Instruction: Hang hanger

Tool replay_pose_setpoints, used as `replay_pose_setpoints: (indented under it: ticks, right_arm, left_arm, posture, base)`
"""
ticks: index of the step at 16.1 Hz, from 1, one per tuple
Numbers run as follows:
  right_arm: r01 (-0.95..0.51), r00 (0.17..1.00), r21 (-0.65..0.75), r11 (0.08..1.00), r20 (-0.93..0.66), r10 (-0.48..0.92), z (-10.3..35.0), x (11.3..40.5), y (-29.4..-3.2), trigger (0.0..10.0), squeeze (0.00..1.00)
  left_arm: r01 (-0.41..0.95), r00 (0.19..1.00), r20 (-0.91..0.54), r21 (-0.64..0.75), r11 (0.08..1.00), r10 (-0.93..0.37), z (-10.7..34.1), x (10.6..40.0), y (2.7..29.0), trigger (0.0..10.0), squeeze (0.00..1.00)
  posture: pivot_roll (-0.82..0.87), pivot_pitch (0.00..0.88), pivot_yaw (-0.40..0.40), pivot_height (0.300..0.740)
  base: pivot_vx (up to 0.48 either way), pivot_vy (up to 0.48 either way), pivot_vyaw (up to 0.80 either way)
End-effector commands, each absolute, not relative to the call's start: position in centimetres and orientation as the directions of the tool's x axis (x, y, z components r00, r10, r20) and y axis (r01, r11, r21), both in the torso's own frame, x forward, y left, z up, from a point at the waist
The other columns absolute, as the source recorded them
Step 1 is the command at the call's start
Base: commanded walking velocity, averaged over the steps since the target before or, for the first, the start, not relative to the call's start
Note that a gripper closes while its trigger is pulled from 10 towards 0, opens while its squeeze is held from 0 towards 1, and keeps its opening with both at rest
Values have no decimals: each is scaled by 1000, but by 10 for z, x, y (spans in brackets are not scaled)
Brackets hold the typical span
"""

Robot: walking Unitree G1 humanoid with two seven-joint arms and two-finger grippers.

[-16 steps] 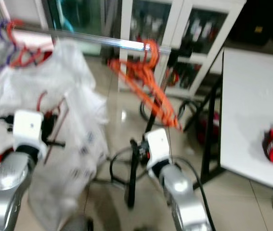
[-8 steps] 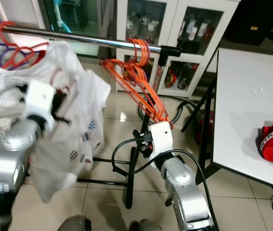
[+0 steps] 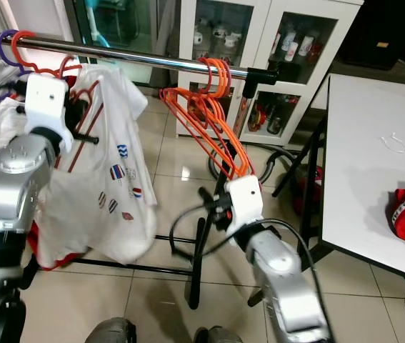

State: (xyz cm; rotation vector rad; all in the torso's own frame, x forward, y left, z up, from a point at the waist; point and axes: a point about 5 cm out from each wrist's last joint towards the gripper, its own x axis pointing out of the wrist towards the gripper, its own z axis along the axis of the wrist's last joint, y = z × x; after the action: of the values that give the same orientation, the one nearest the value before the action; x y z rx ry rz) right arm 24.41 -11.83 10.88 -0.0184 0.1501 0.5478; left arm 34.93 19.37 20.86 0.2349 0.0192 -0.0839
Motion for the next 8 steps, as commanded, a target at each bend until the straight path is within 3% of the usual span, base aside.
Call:
replay_pose_setpoints:
  ticks: [1, 3, 6, 8]
  right_arm:
    - [-615, 779, 1, 788, -151, 608, 112, 235, -120, 10000, 0]
    - [-681, 723, -24, 731, -177, 668, 115, 228, -128, 10000, 0]
    - [-694, 716, 9, 720, -96, 692, 135, 229, -135, 10000, 0]
    - [-750, 659, 109, 652, 47, 751, 166, 221, -129, 10000, 0]
  left_arm:
    - [92, 995, 21, 228, 969, -100, 222, 354, 191, 10000, 0]
    - [95, 994, 27, 220, 971, -103, 226, 357, 190, 10000, 0]
    - [122, 991, 27, 228, 966, -132, 231, 364, 187, 10000, 0]
    - [159, 985, 28, 244, 957, -170, 239, 370, 182, 10000, 0]
  posture:
    - [49, 60, -66, 740]
    - [45, 60, -64, 740]
    - [40, 62, -63, 740]
    - [37, 63, -60, 740]
  base:
    - [0, 0, 0]
    - [0, 0, 0]
    - [0, 0, 0]
    - [0, 0, 0]
